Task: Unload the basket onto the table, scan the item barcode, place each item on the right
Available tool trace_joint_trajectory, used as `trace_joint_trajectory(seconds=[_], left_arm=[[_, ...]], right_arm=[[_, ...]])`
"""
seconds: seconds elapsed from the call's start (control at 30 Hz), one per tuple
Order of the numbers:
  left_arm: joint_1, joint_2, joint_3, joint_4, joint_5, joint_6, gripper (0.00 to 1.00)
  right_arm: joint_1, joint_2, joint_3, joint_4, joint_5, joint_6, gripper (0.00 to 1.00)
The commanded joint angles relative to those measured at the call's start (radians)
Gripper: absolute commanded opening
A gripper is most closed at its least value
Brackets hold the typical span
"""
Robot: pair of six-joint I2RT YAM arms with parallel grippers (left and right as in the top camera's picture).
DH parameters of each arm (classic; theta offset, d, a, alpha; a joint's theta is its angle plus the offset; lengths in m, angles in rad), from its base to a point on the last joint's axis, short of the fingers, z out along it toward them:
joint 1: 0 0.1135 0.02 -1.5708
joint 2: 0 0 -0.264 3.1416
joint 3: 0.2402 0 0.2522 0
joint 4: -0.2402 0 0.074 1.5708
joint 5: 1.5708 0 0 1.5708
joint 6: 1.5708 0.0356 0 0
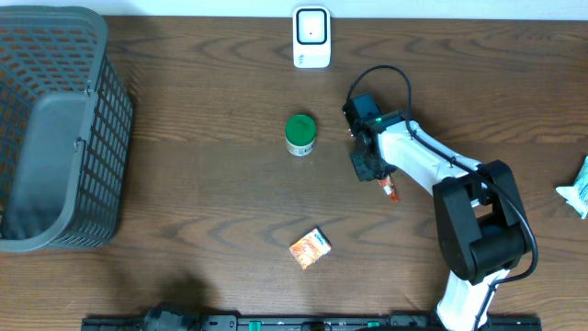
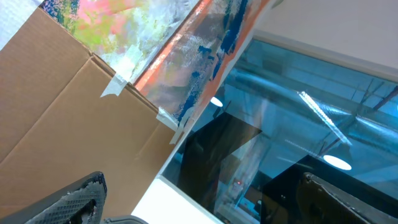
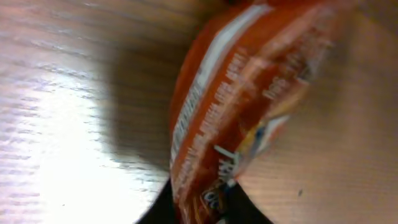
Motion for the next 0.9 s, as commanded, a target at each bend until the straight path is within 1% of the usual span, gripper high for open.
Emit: trace_joint_trajectory(seconds=[0.0, 0.17, 0.27, 0.33, 0.5, 0.57, 0.73, 0.87], left_arm=[[0.005, 0.001, -0.004, 0.006, -0.009, 0.002, 0.98], [0.005, 0.001, -0.004, 0.006, -0.009, 0.002, 0.98], [0.005, 0.001, -0.004, 0.006, -0.009, 0.002, 0.98], [0.005, 0.001, -0.004, 0.006, -0.009, 0.002, 0.98], [0.005, 0.001, -0.004, 0.006, -0.009, 0.002, 0.98], [0.005, 0.001, -0.004, 0.005, -0.009, 0.002, 0.98], [0.005, 0.001, -0.004, 0.006, -0.009, 0.002, 0.98], [0.005, 0.001, -0.004, 0.006, -0.009, 0.002, 0.98]], right_arm=[[-0.003, 0.002, -0.001, -0.013, -0.006, 0.002, 0.01], [-0.003, -0.039, 0.064, -0.119, -0.105, 0.000, 0.01], [-0.003, -0.072, 0.103, -0.163, -0.164, -0.027, 0.01], [-0.003, -0.090, 0.109, -0.166, -0.279, -0.097, 0.01], [-0.003, -0.101, 0.109, -0.196, -0.611, -0.326, 0.01], [-0.003, -0.101, 0.109, -0.210, -0.675, -0.397, 0.01], [-0.003, -0.099, 0.105, -0.204, -0.733, -0.507, 0.01], [-0.003, -0.098, 0.097, -0.196, -0.736, -0.512, 0.01]])
